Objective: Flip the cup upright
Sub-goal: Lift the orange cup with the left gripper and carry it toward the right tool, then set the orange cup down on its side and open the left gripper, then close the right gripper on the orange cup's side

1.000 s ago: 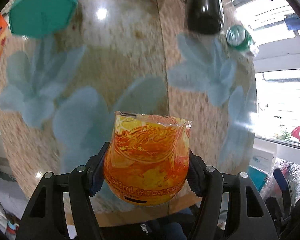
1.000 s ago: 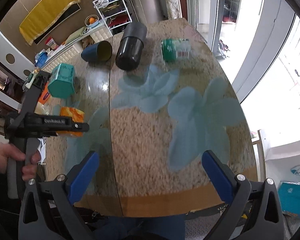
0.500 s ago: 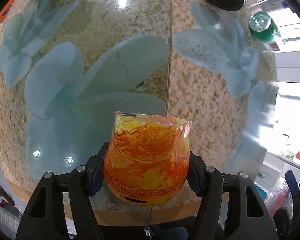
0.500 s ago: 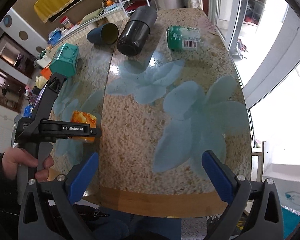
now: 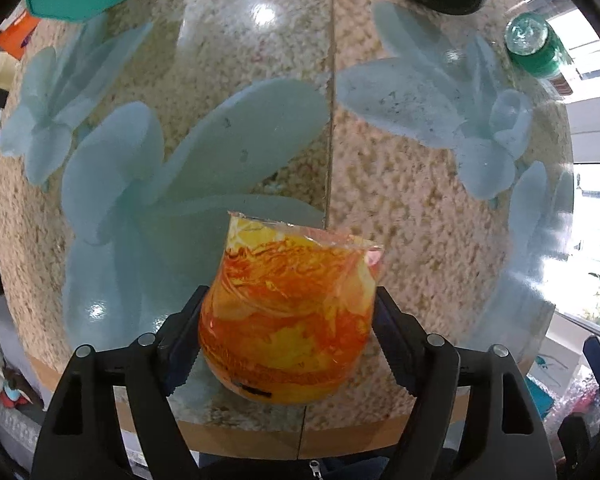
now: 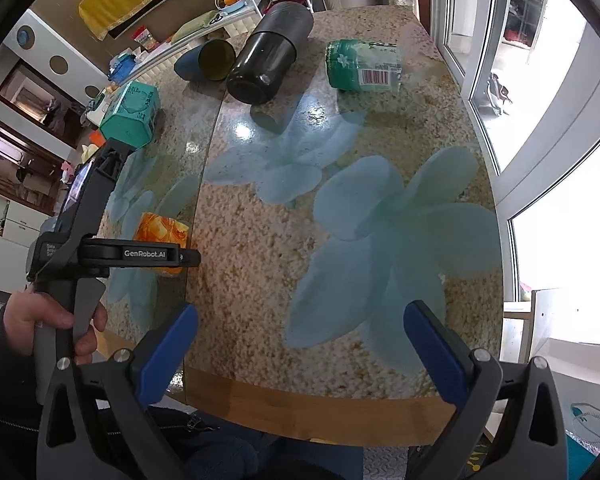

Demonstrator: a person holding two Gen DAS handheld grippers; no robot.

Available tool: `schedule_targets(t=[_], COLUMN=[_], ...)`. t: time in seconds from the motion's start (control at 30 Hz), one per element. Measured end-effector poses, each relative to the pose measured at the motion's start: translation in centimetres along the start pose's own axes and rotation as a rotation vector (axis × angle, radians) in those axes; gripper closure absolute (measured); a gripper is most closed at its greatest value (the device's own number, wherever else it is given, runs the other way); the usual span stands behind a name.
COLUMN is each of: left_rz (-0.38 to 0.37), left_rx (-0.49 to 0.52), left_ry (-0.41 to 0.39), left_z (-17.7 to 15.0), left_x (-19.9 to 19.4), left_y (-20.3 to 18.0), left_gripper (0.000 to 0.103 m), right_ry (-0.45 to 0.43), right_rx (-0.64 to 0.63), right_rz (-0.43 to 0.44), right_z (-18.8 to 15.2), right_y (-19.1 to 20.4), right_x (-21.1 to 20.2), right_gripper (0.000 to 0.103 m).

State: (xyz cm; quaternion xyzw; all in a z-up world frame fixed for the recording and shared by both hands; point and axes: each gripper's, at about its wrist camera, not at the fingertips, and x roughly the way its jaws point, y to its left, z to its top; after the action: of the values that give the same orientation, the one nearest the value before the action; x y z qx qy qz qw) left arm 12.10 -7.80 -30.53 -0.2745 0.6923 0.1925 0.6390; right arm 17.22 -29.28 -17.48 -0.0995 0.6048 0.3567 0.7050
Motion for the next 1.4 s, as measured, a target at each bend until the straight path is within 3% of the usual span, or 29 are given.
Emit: schedule_targets(t=[0.2, 0.47, 0.73, 0.83, 0.93, 1.4], left_rz=[0.004, -0.010, -0.028, -0.054, -0.079, -0.189], left_rx=[0.019, 0.077, 0.165, 0.216, 0.260, 0.361], left_ry=[-0.013, -0.031, -0.107, -0.141, -0.160, -0.070], left_z=[0.3, -0.2, -0.6, -0.3, 0.3, 2.6], left_x=[-2.3, -6.2, -11.3, -13.0, -13.5, -9.9], left_y=[-0.8, 0.6, 6.1, 9.6, 12.0, 17.9], left_gripper=[0.008, 0.007, 0.007, 0.007, 0.000, 0.000], right_ry=[-0.009, -0.022, -0.007, -0.004, 0.016, 0.212], right_rx=[0.013, 0.008, 0.026, 0.031, 0.065, 0.168], right_rz=[0.024, 0.070, 0.113, 0.082, 0.076, -0.116], right_z=[0.2, 1.6, 3.7, 4.5, 5.2, 7.8], right_y=[-0.2, 1.9, 6.5, 8.7, 10.7, 15.1], right_x=[-0.1, -0.2, 0.9, 1.7, 2.8, 11.4], right_gripper=[0.000, 0.000, 0.000, 0.000, 0.000, 0.000])
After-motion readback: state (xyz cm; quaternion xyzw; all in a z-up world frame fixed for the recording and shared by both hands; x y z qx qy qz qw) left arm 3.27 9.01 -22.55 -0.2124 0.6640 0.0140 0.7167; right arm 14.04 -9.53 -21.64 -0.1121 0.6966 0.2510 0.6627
